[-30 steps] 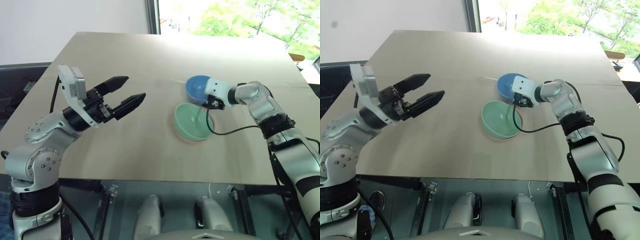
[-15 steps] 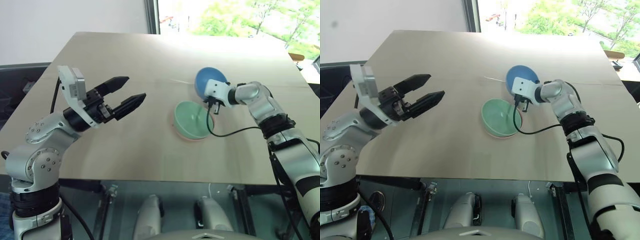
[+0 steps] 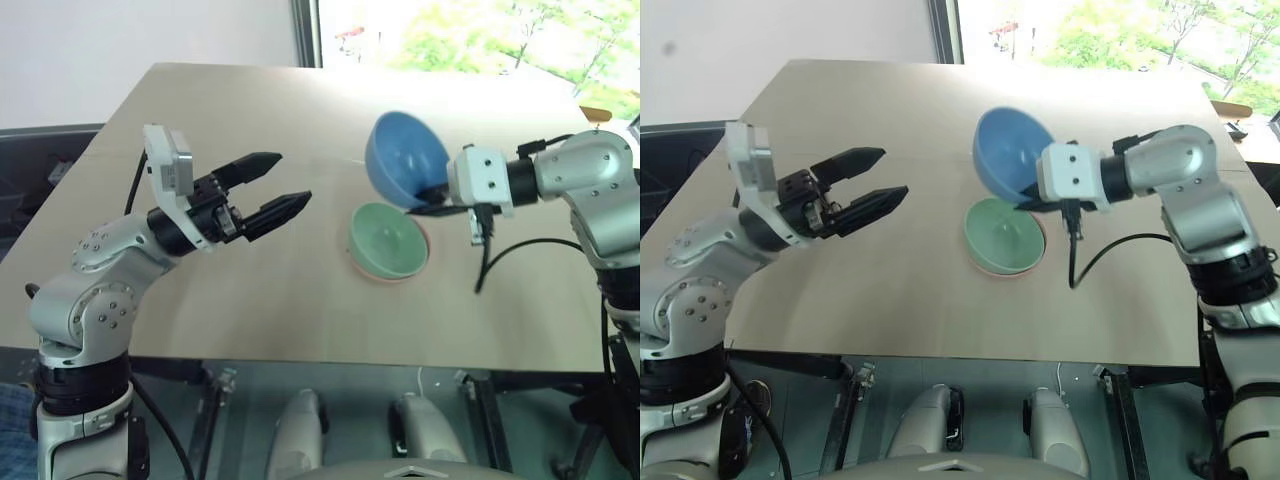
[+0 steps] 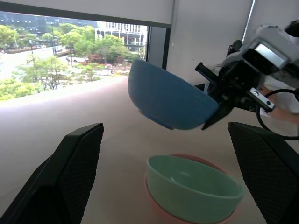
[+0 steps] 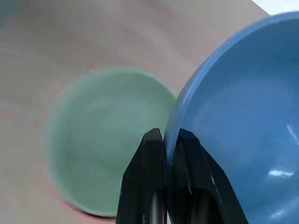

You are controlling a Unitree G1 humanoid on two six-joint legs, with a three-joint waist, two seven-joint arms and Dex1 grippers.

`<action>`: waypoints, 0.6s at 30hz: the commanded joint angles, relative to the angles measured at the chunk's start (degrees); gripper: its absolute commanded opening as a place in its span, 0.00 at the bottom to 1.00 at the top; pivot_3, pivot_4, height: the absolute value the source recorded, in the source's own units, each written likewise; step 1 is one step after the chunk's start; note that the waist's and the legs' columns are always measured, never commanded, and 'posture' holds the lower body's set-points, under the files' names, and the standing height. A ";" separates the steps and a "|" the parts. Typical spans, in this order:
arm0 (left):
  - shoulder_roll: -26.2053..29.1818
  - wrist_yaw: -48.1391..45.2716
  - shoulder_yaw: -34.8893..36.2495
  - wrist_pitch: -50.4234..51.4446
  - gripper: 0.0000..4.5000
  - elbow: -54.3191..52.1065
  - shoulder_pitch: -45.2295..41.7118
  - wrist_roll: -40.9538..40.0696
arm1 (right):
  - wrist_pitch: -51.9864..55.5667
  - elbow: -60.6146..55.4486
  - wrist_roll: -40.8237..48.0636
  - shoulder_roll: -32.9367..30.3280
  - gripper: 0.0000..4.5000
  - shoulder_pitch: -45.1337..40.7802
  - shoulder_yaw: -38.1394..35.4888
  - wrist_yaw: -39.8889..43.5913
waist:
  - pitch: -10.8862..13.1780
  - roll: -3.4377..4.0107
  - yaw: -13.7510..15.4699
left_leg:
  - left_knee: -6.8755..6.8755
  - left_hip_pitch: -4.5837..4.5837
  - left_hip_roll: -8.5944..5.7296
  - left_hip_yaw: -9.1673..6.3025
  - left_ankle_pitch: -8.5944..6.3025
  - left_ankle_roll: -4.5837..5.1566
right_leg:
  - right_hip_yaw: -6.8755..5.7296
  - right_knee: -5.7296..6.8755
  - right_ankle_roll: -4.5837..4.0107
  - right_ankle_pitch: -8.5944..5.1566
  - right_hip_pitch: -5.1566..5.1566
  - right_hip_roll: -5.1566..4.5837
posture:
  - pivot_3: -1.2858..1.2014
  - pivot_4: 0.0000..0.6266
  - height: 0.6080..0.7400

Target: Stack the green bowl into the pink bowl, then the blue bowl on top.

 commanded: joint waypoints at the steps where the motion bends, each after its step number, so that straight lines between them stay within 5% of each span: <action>1: 0.78 -3.11 -1.65 -1.67 1.00 2.08 -2.99 1.24 | 4.21 -6.60 3.19 -2.25 0.00 0.95 -2.77 0.07 | 0.00 0.00 -0.04 | 0.01 0.01 0.00 0.00 0.00 0.00 | 0.01 0.01 0.00 0.00 0.01 0.00 | 0.52 0.24 1.00; 10: 0.58 -8.61 -5.02 -3.02 1.00 7.88 -7.45 4.45 | 10.97 -13.35 4.20 -3.00 0.00 2.51 -0.97 -2.57 | 0.02 -0.03 0.01 | 0.00 -0.05 0.00 -0.01 0.00 0.00 | 0.01 -0.05 0.00 -0.01 -0.02 0.02 | 0.52 0.24 1.00; 11: 0.51 -9.08 -5.28 -3.20 1.00 8.43 -7.77 4.90 | 11.66 -13.97 4.72 -3.00 0.16 2.49 -0.90 -2.54 | 0.02 -0.04 0.02 | 0.00 -0.05 0.00 -0.01 0.00 0.00 | 0.01 -0.05 0.00 -0.01 -0.02 0.02 | 0.52 0.24 1.00; 18: 0.00 -10.02 -7.07 -6.13 1.00 9.86 -8.75 9.14 | 11.39 -13.86 3.21 -2.76 0.73 2.84 -1.65 -5.75 | 0.03 -0.06 0.04 | 0.02 -0.05 0.00 -0.02 0.00 0.00 | 0.00 -0.03 0.00 -0.01 -0.02 0.01 | 0.52 0.24 1.00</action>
